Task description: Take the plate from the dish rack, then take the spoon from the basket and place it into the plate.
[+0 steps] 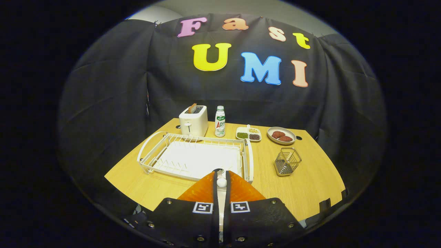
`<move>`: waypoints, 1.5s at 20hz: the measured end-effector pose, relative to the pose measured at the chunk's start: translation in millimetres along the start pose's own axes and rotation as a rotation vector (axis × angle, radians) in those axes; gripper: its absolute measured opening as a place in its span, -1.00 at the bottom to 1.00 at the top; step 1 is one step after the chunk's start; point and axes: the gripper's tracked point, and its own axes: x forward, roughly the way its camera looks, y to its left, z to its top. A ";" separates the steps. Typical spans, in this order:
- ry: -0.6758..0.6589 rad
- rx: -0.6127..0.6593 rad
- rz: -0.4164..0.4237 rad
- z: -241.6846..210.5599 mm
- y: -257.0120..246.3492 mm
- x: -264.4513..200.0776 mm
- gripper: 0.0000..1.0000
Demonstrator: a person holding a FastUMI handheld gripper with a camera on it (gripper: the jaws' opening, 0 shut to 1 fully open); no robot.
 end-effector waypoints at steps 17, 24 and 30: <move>0.121 -0.016 0.096 -70.2 13.9 10.5 -0.90; 0.141 -0.024 0.104 -79.6 8.0 22.1 -0.90; 0.152 -0.033 0.089 -85.2 3.0 26.8 -0.73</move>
